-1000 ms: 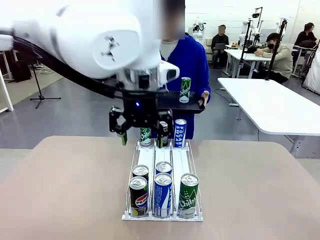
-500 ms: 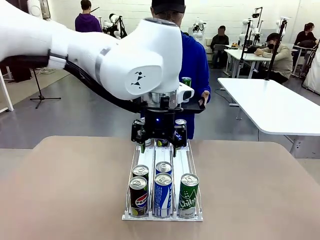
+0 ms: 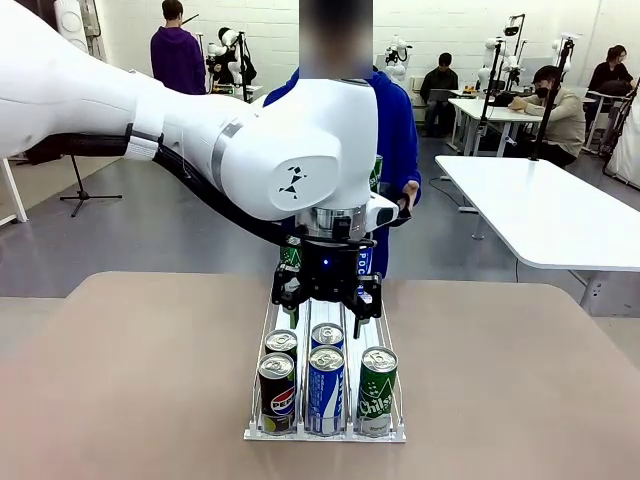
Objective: Retrieve and hand over the desired beverage to the person.
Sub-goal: Pick up another can of the same type that the person held from the Automatic Can Dispenser.
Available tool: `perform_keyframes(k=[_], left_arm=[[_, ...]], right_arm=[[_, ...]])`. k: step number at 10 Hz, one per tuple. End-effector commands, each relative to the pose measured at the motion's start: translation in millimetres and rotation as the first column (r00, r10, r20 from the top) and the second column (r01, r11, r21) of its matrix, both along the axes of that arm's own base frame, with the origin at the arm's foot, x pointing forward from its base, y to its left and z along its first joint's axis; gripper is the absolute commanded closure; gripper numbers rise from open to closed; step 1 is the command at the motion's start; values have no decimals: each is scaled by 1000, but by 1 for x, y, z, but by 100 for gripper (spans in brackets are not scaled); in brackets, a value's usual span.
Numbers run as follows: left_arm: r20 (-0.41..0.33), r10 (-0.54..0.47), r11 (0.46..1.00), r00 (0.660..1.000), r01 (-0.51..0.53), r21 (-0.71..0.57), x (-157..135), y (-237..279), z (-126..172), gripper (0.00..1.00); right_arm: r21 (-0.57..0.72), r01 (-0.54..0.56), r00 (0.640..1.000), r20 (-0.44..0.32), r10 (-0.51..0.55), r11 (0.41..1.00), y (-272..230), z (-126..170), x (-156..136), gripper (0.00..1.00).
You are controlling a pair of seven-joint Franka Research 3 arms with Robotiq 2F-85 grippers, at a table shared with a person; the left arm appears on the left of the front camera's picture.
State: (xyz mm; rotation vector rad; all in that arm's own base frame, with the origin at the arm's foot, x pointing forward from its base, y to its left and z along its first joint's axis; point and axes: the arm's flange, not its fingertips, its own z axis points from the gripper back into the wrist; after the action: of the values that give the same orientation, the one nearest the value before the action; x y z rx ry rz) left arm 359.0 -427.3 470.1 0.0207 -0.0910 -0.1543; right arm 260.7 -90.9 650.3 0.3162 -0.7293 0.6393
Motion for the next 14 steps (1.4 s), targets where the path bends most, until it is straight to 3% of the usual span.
perform_keyframes(k=[1, 6, 9, 14], left_arm=[[-21, 1, 1000, 1000, -1, -1, -8, 1, -5, 0], [-72, 14, 1000, 997, -13, 3, -20, 5, -32, 0], [-78, 49, 998, 996, -51, -22, -25, 6, -33, 0], [-153, 109, 994, 982, -111, -6, -24, 8, -38, 0]], right_arm=[[-1, 6, 1000, -1, -6, 1000, 0, -1, 2, 0], [-1, 6, 1000, -1, -6, 1000, 0, -1, 2, 0], [-1, 6, 1000, -1, -6, 1000, 0, -1, 2, 0], [-1, 6, 1000, -1, -6, 1000, 0, -1, 2, 0]])
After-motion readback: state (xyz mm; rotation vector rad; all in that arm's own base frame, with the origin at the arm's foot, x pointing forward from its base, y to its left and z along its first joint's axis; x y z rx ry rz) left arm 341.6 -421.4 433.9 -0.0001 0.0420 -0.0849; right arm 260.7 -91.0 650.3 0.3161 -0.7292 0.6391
